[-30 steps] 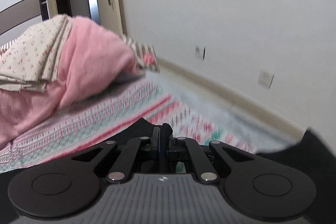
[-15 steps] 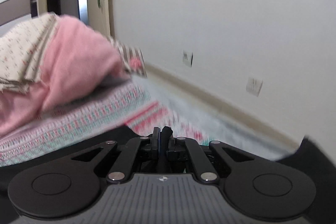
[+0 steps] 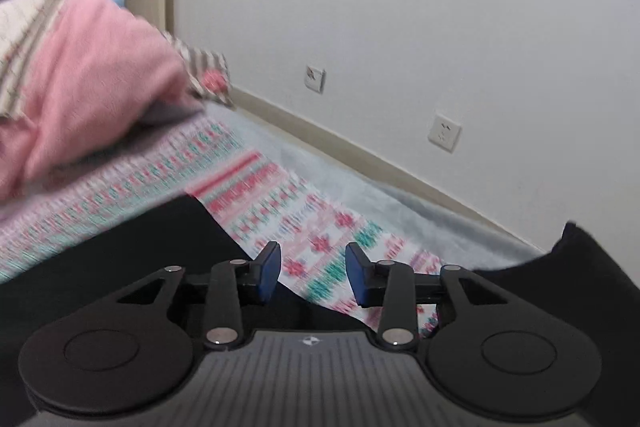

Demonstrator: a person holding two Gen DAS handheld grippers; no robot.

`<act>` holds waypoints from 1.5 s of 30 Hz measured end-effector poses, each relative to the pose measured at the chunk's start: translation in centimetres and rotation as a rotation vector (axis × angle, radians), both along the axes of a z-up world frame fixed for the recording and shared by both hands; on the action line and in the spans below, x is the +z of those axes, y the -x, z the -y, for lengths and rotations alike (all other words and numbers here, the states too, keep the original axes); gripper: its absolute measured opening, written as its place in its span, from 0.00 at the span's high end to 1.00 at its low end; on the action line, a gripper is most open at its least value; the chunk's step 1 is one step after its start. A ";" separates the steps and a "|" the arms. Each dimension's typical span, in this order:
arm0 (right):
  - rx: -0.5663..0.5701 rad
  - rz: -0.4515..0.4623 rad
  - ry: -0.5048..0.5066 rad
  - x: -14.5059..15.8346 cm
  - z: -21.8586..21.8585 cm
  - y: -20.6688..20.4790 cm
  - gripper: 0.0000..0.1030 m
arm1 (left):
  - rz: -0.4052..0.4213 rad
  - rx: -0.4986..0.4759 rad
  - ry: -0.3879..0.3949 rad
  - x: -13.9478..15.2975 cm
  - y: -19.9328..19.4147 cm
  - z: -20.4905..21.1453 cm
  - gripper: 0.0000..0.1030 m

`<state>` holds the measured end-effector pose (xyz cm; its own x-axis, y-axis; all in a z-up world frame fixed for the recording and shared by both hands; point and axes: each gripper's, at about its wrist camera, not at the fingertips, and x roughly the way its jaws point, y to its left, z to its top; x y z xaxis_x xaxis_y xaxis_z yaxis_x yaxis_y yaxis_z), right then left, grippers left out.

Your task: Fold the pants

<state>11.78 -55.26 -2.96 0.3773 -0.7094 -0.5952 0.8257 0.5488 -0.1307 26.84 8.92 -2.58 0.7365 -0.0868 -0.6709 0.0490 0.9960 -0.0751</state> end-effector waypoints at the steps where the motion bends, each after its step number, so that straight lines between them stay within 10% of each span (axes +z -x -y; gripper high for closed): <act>1: 0.026 0.014 -0.002 0.5 -0.6 -0.2 0.57 | -0.011 0.036 0.003 0.6 1.4 -1.9 0.72; 12: 0.459 0.008 -0.063 2.2 -12.7 -5.2 0.46 | -0.083 0.402 0.122 -0.4 11.3 -15.8 0.72; 25: 0.954 -0.213 -0.046 -0.7 -29.7 -7.6 0.45 | -0.146 0.358 0.233 -1.5 15.3 -17.1 0.79; 35: 1.028 -0.230 -0.251 -2.8 -33.7 -12.9 0.45 | -0.165 0.312 0.038 -4.1 12.5 -15.3 0.74; 45: 1.106 -0.278 -0.434 -6.9 -41.1 -25.4 0.45 | -0.174 0.300 0.048 -4.2 12.0 -15.7 0.75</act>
